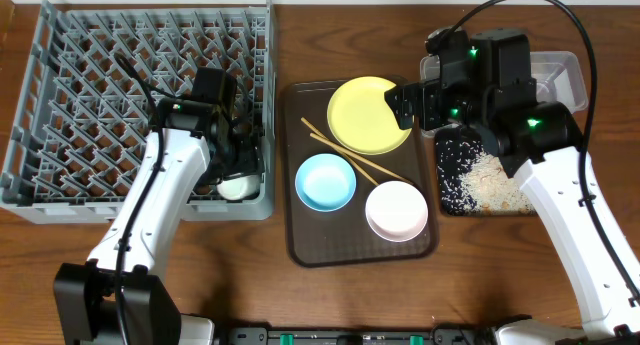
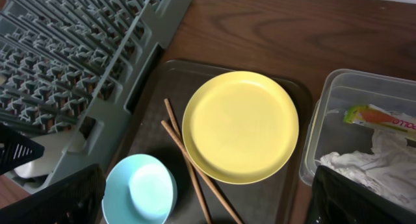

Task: Sort waste into correct bins and load items into the dishwasher

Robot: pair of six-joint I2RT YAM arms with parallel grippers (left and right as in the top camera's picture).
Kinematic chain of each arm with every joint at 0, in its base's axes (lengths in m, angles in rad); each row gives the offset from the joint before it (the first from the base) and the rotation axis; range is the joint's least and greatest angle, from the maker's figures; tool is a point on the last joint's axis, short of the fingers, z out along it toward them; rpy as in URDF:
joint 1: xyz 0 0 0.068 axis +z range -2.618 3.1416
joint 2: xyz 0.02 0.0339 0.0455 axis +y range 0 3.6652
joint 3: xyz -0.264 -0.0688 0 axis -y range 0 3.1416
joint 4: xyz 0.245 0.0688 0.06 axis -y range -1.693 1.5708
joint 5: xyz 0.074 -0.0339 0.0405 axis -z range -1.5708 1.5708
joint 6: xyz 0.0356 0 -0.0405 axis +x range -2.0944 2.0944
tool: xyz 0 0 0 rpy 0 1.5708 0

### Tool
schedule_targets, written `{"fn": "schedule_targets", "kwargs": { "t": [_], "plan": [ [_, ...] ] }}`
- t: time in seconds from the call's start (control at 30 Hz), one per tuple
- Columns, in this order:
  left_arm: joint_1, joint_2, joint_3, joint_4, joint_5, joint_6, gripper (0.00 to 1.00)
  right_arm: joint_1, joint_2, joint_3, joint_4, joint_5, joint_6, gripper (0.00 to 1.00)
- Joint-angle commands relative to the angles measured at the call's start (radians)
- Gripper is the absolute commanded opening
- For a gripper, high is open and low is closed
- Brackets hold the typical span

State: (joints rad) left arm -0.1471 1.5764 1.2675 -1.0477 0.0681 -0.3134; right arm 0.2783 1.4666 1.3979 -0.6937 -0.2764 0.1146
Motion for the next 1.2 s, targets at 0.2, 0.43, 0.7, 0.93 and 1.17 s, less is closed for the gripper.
{"fn": "schedule_targets", "kwargs": {
  "t": [0.2, 0.43, 0.7, 0.93, 1.17],
  "plan": [
    [-0.008, -0.034, 0.126, -0.058, 0.083, 0.074, 0.82, 0.005, -0.004, 0.015, -0.002, 0.029, -0.019, 0.99],
    [-0.139, -0.094, 0.154, -0.024, 0.131, 0.091, 0.82, 0.003, -0.004, 0.015, -0.002, 0.040, -0.018, 0.99],
    [-0.278, -0.055, 0.148, -0.013, 0.117, -0.026, 0.80, 0.004, -0.004, 0.014, 0.001, 0.040, 0.005, 0.99],
    [-0.291, -0.029, 0.147, -0.022, 0.068, -0.122, 0.78, 0.018, 0.002, 0.014, -0.003, 0.036, 0.050, 0.99],
    [-0.291, -0.027, 0.145, -0.021, 0.034, -0.137, 0.78, 0.031, 0.010, 0.014, -0.002, 0.041, 0.049, 0.99]
  ]
}}
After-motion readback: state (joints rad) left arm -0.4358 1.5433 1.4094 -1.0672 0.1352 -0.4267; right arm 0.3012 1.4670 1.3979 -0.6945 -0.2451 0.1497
